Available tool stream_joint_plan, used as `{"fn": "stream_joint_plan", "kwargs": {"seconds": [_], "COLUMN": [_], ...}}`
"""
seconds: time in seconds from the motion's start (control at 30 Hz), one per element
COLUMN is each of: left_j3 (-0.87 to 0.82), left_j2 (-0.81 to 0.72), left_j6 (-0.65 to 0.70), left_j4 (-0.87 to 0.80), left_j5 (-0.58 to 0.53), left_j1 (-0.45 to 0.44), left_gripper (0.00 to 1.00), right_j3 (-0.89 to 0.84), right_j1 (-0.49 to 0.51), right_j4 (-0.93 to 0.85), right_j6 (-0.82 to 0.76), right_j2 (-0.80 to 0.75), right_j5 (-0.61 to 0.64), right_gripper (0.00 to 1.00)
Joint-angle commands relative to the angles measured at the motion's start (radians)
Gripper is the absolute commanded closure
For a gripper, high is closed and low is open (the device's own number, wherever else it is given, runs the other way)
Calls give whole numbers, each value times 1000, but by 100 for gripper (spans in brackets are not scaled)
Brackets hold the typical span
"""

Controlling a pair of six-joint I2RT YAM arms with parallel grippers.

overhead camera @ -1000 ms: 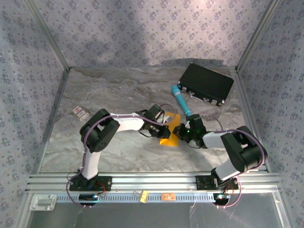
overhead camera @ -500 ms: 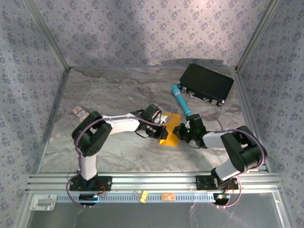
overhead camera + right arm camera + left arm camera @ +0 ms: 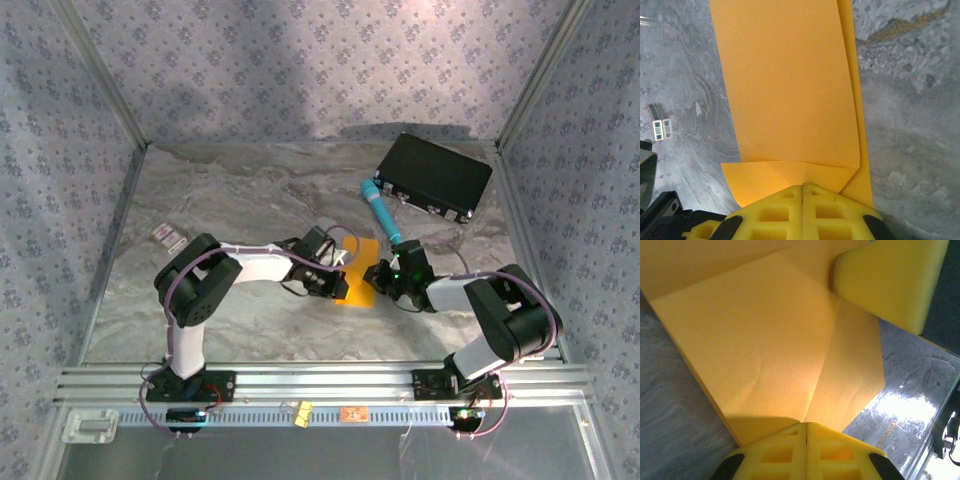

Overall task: Fold a paper plane with a square sheet of paper (pick it up from the middle)
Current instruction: Fold the triangle a second time at the center of the table.

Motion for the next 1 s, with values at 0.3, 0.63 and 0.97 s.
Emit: {"fn": "stream_joint_plan", "kwargs": {"seconds": [0.3, 0.63, 0.97], "left_j3": [-60, -72, -78], "left_j2": [-10, -5, -12], "left_j6": [-10, -22, -26], "left_j4": [-29, -9, -6], "left_j5": [-17, -19, -20], "left_j1": [12, 27, 34], "left_gripper": [98, 100, 100], "right_j3": [37, 34, -13], "right_j1": [9, 127, 213], "right_j4": [-83, -45, -34], "right_j6": [-68, -33, 26], "right_j2": [-9, -24, -29], "right_j5": [1, 27, 95], "right_gripper": [96, 96, 97]}}
